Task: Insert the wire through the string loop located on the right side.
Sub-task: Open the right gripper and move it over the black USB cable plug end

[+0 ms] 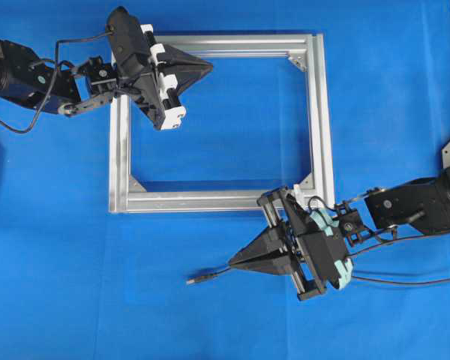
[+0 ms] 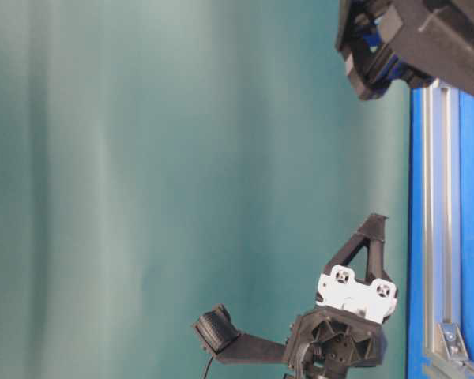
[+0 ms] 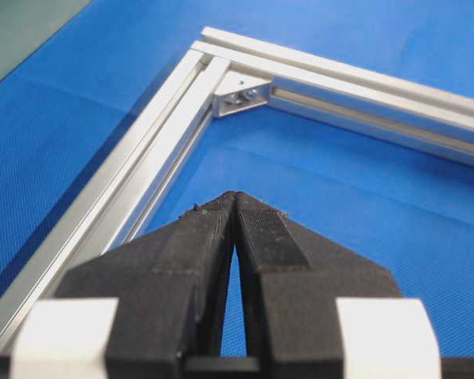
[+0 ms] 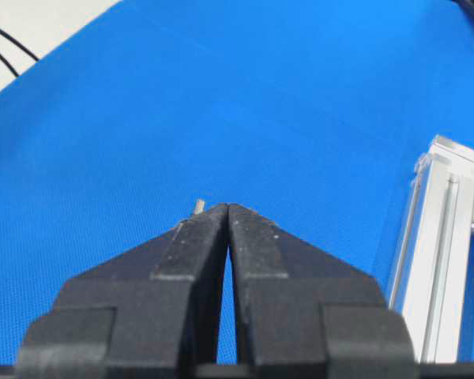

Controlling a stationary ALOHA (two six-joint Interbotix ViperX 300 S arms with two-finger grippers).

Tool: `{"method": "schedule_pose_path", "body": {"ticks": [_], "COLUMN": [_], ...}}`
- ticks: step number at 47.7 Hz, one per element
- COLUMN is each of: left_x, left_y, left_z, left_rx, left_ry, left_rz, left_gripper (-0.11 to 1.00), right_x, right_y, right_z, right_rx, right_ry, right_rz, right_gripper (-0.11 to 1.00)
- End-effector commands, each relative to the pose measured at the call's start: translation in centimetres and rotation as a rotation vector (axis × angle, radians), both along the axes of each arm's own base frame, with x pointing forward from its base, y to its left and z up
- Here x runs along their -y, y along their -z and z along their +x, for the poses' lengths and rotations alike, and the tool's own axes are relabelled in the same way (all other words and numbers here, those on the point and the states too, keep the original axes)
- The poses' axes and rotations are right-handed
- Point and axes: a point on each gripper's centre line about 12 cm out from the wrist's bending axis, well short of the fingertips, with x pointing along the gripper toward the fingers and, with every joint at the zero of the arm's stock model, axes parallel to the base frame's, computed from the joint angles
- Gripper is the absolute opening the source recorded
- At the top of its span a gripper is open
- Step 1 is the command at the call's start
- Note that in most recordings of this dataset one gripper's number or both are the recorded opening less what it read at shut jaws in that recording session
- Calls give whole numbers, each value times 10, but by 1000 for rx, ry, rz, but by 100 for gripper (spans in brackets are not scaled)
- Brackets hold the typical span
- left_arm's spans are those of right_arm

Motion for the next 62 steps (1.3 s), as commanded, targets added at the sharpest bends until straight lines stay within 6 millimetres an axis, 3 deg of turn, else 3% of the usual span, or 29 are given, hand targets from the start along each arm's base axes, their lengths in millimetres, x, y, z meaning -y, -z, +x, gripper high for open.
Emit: {"method": "schedule_pose_path", "body": {"ticks": [1,7,27,34,46,53,62], "left_x": [5,5,7,6,6,7,6], "left_y": [-20,-18,-17,-18,-17,-17,-17], "left_z": [6,4,4,4,3,3,3], "left_rx": [45,35,34,35,33,33,32], "left_ry": [27,26,30,28,29,30,28], "left_rz": [26,23,16,17,15,15,16], "left_gripper": [0,0,0,0,0,0,0], "right_x": [-8,-8,-16,-16,-17,-16,-19], "right_y": [-21,-22,-21,-19,-17,-10,11], "right_z": [2,3,2,3,6,10,16], "right_rx": [59,31,-20,-46,-62,-85,-149], "right_ry": [-17,-14,-13,-3,14,41,84], "right_rz": [18,14,88,106,120,134,152], "right_gripper": [0,-6,-3,16,86,76,77]}}
